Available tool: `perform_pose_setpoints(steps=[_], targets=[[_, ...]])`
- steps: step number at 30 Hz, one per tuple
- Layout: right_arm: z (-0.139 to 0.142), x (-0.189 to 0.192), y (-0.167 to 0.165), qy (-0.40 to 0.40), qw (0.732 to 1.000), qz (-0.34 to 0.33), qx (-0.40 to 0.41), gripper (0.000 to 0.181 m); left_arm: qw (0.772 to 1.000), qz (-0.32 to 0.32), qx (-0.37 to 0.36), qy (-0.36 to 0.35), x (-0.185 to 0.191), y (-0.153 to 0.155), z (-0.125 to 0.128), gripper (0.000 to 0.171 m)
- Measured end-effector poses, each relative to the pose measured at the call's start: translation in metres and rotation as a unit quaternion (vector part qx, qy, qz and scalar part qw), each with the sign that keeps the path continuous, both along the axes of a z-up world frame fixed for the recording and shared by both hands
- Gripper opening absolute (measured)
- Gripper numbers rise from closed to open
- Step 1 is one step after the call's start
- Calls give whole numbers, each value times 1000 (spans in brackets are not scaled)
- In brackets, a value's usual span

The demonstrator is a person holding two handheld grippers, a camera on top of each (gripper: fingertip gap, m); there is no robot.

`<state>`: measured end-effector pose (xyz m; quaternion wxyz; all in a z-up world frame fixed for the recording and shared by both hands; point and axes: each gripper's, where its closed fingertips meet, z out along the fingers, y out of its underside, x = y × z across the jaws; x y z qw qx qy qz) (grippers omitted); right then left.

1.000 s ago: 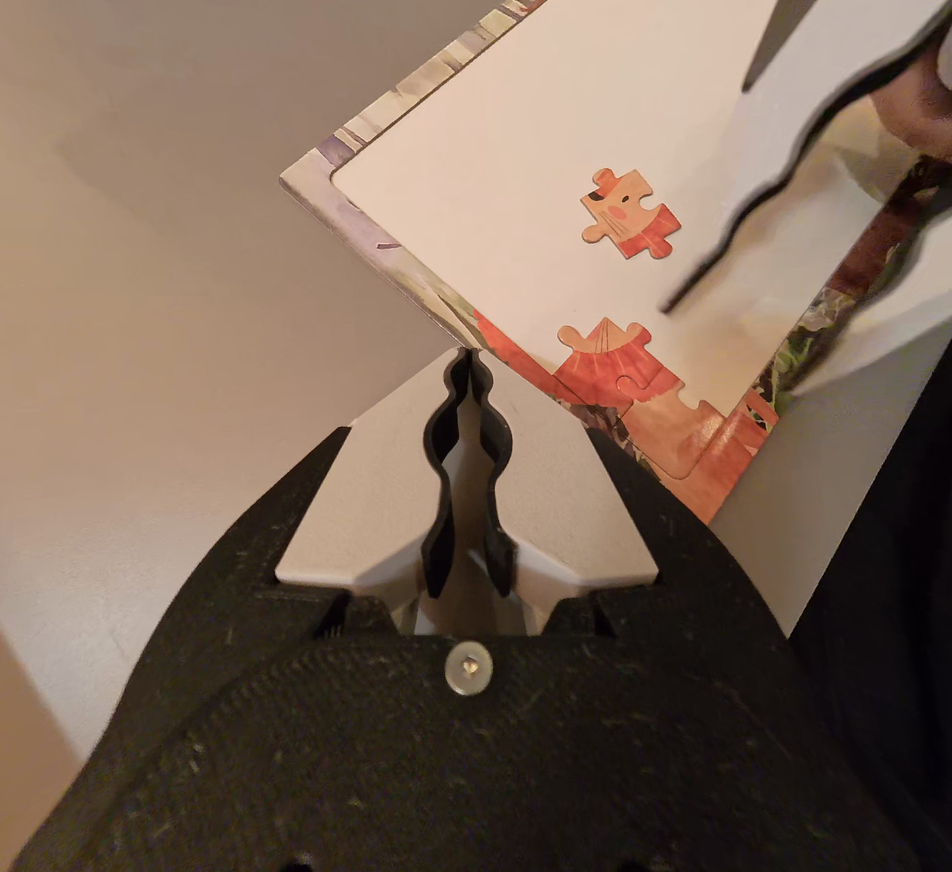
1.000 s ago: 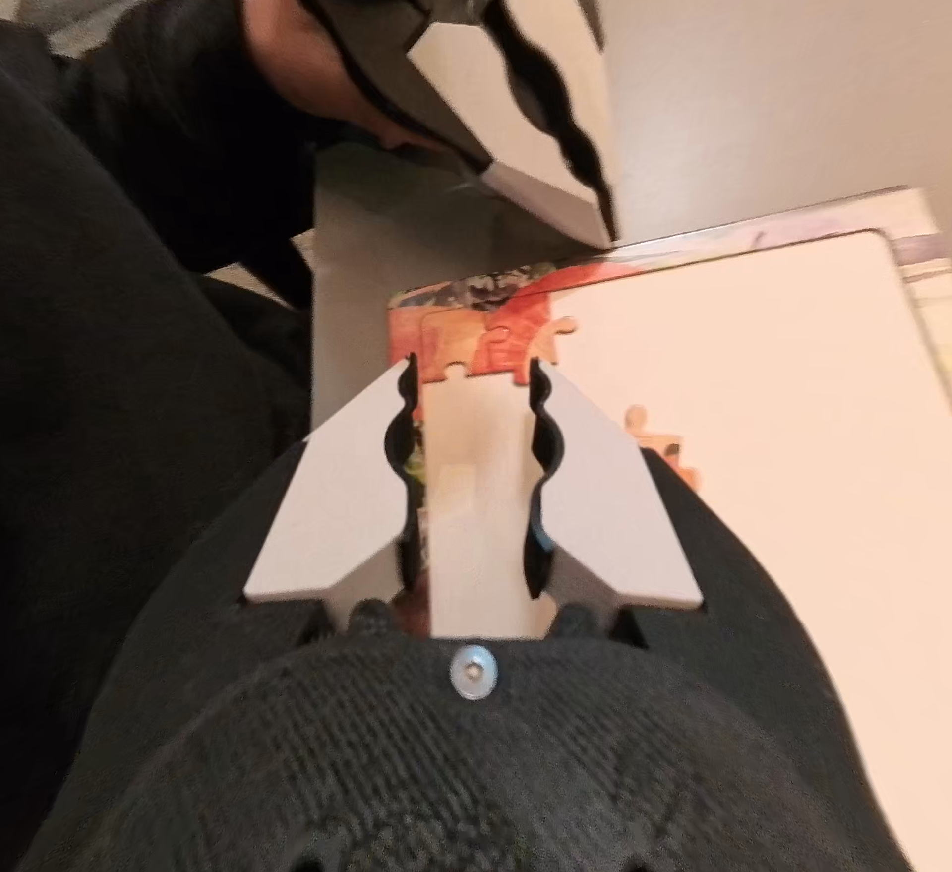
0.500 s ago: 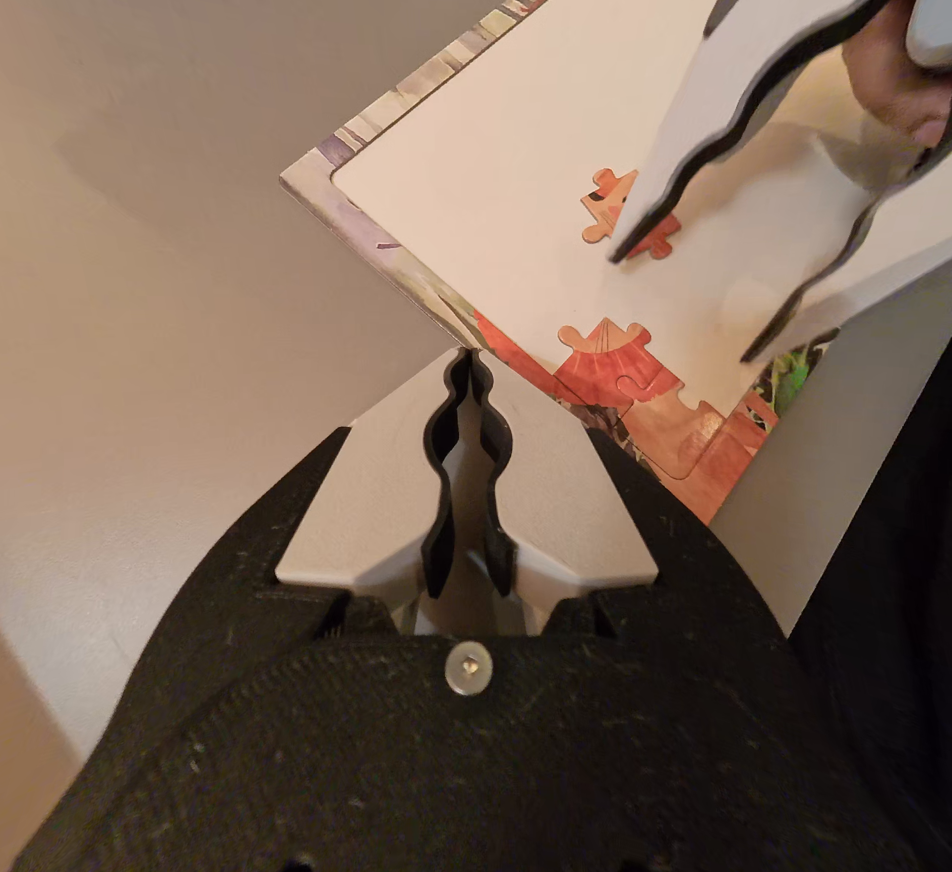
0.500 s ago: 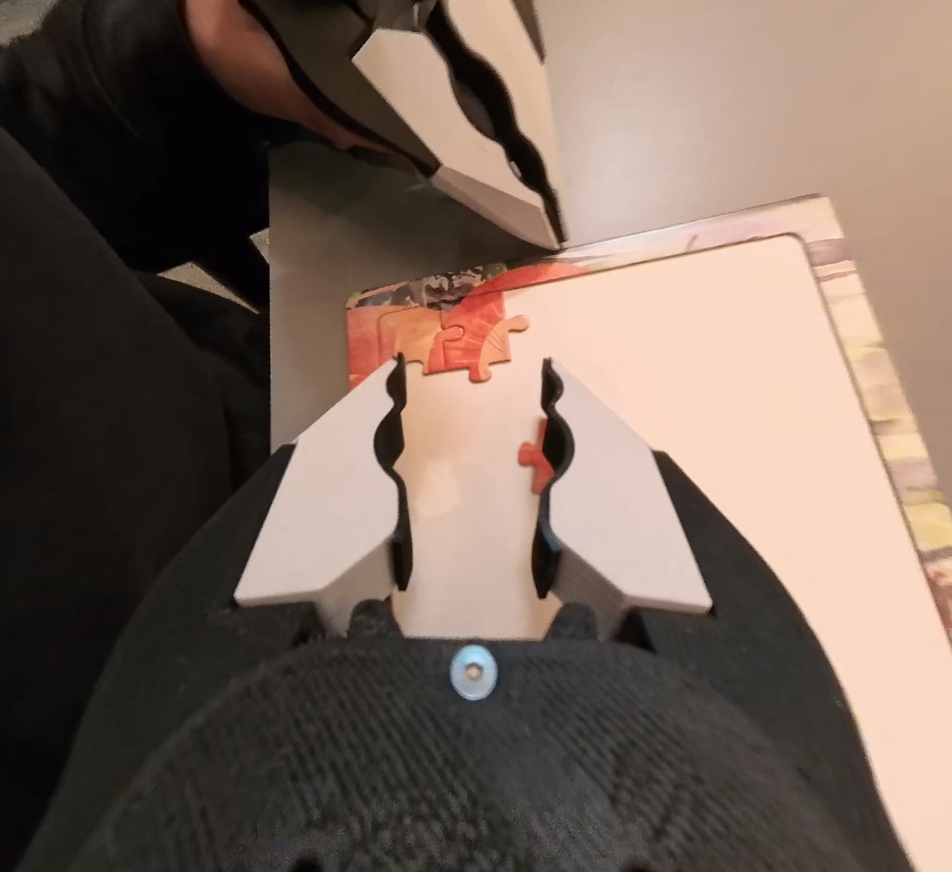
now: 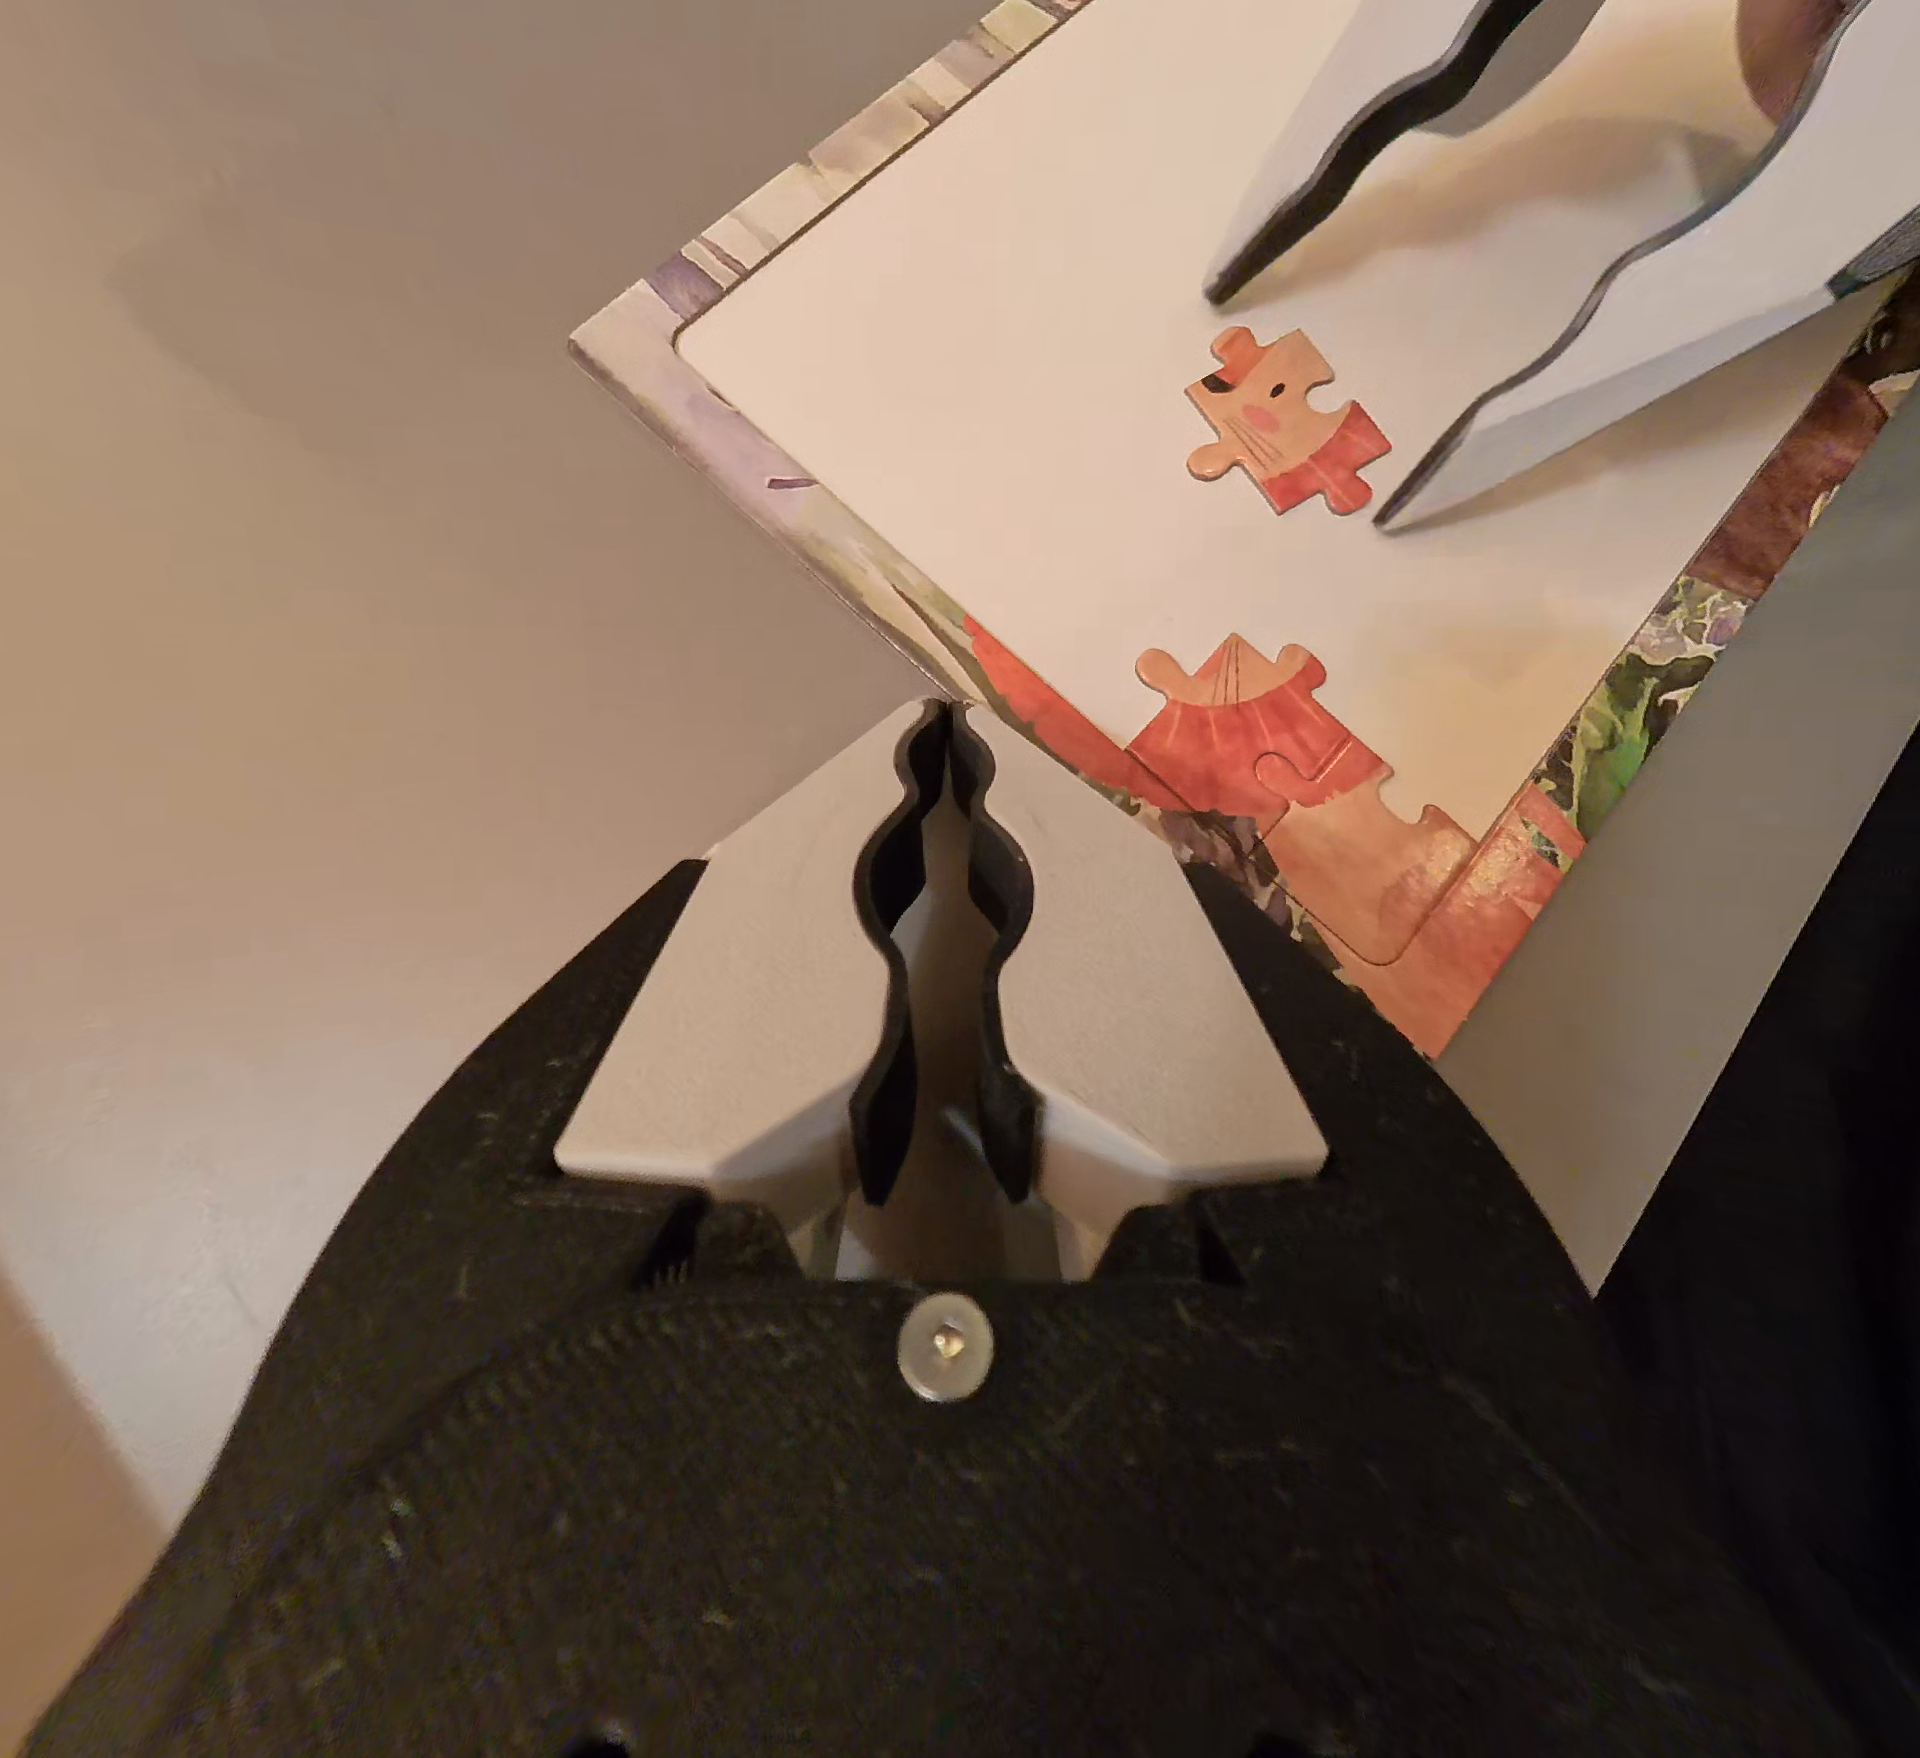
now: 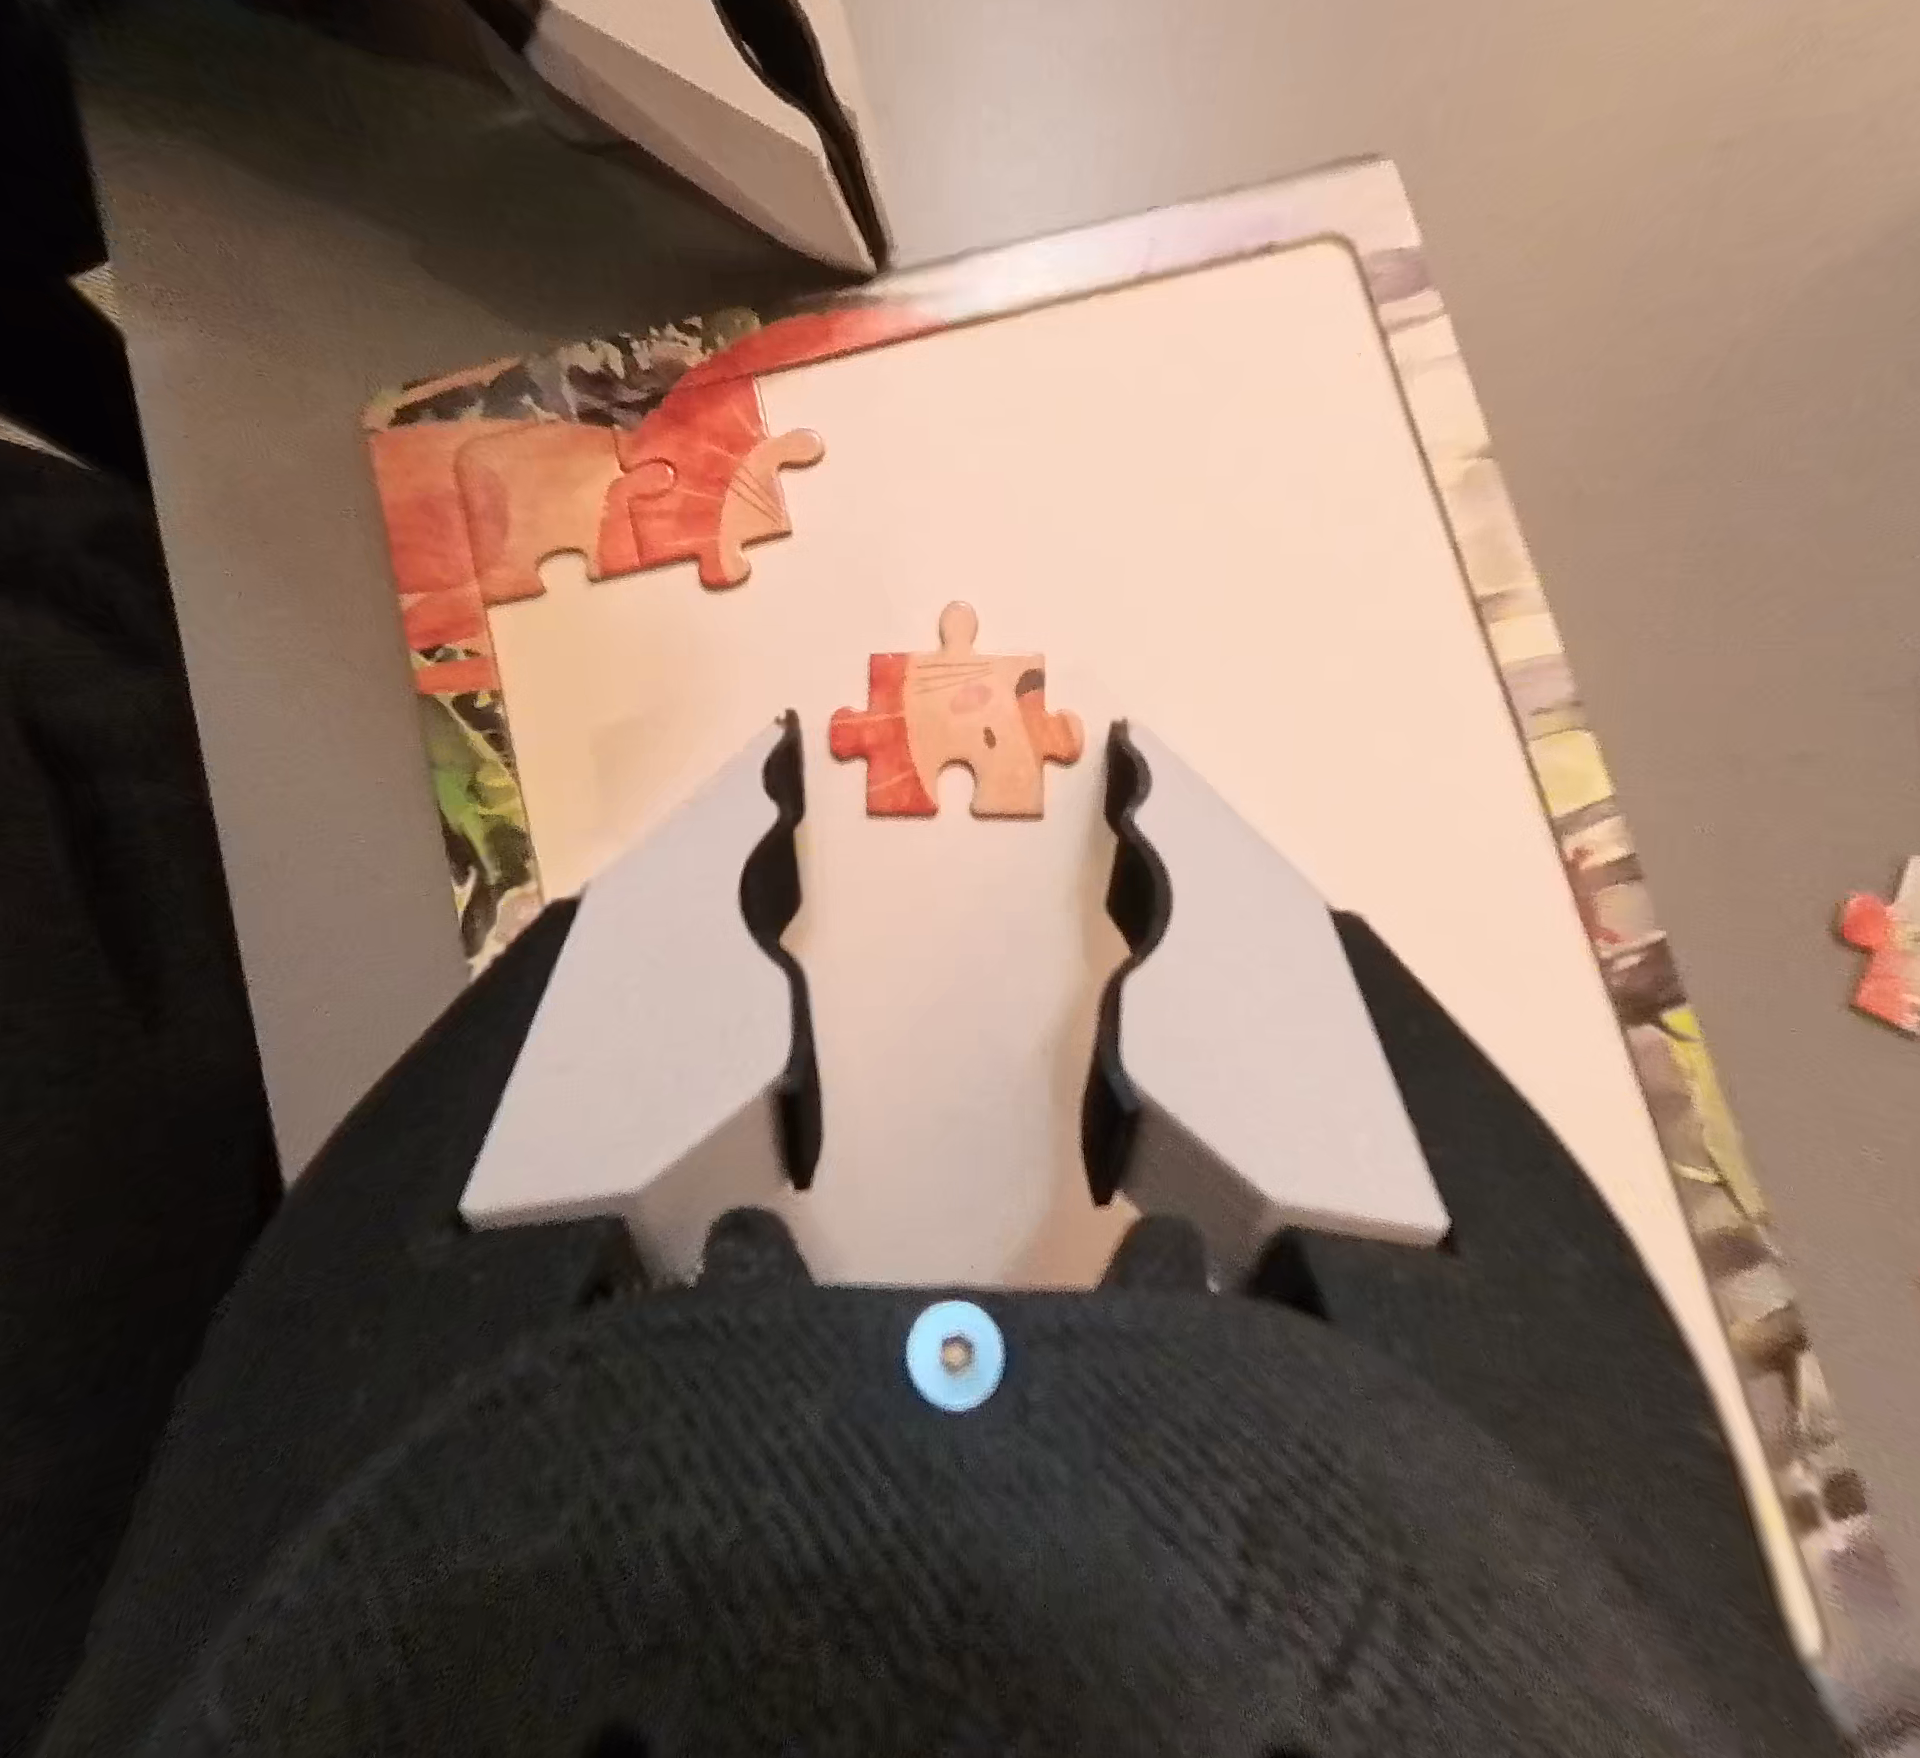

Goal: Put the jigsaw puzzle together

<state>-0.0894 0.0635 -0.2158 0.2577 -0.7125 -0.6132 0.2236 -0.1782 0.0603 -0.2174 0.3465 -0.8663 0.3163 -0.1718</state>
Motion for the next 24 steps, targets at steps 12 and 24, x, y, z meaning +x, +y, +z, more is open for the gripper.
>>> perform_pose_setpoints(steps=[12,24], targets=[[0,-1,0,12,1000,-6,2,46,1000,0,5,6,0,0,0,0],[10,4,6,16,1000,-10,16,46,1000,0,2,2,0,0,0,0]])
